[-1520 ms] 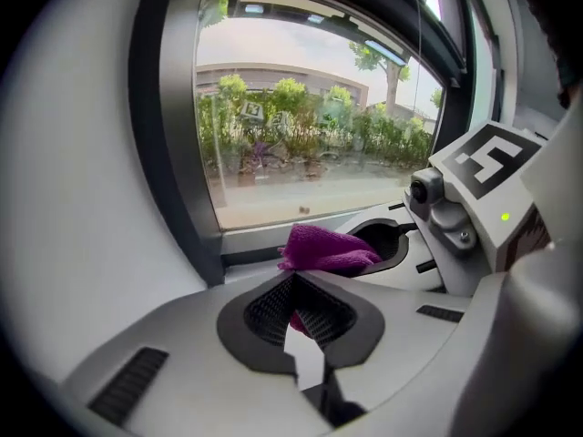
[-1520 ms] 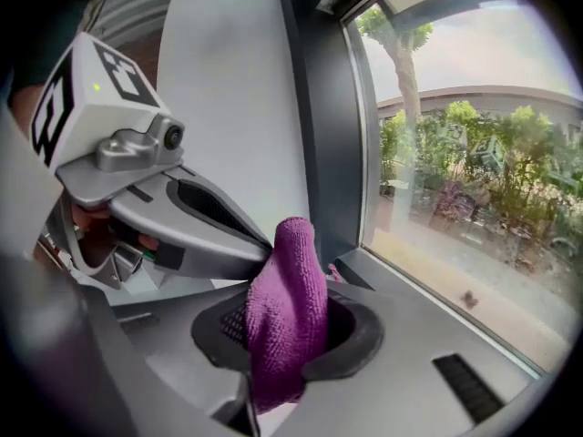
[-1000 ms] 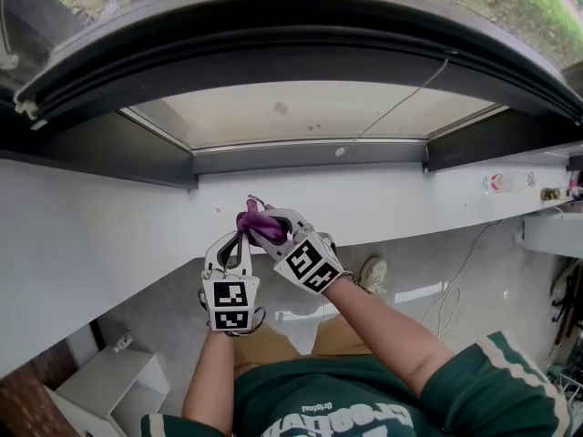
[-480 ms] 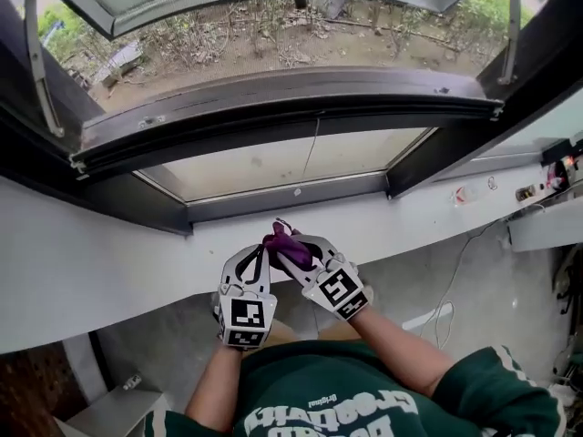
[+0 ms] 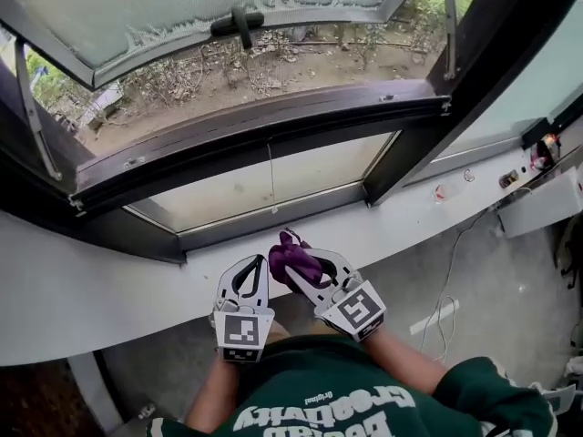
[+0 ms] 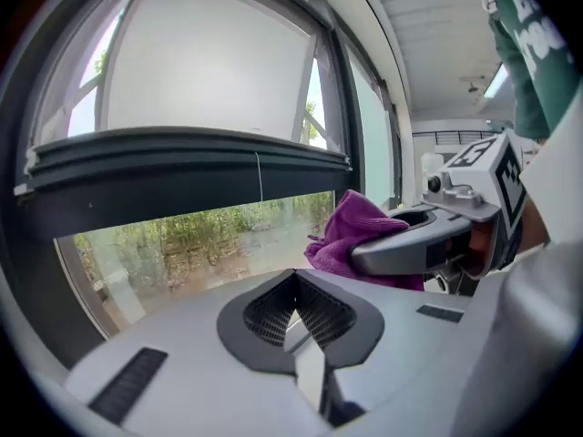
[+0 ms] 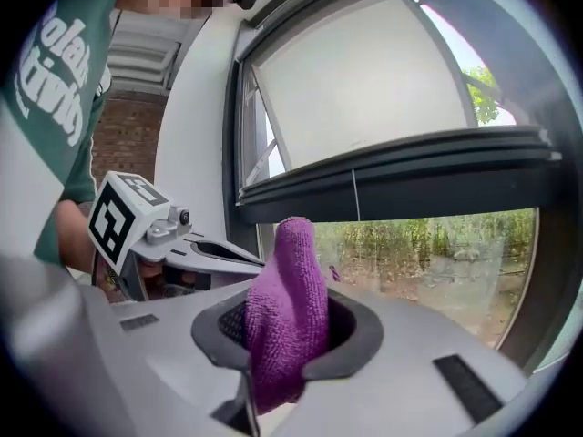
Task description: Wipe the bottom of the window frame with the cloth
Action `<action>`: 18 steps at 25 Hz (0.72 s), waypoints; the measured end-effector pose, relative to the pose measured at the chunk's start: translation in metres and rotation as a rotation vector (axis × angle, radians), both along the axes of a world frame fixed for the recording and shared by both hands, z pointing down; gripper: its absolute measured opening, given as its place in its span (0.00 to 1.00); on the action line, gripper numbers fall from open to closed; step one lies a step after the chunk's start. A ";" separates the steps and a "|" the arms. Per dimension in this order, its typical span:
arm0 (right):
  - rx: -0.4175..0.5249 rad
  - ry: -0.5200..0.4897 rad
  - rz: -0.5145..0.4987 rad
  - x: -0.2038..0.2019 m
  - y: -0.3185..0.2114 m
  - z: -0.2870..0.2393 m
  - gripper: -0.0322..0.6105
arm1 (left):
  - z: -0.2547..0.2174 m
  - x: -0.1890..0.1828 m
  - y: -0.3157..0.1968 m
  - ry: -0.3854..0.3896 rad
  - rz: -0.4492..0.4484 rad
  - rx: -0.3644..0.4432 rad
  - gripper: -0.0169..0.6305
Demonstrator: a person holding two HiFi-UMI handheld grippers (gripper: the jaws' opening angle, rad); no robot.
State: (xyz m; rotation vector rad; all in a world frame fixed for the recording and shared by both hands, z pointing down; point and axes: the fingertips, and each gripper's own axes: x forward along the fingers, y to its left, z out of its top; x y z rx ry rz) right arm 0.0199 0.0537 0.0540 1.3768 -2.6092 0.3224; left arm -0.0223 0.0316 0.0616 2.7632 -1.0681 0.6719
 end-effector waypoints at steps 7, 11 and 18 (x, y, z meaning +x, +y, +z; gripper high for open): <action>0.078 -0.004 0.117 0.048 0.007 -0.031 0.20 | -0.035 0.022 0.003 0.073 0.038 0.055 0.04; 0.089 0.009 0.144 0.064 0.008 -0.033 0.20 | -0.039 0.029 0.006 0.068 0.048 0.078 0.04; 0.074 0.035 0.167 0.070 0.013 -0.036 0.20 | -0.043 0.043 0.007 0.124 0.064 0.082 0.04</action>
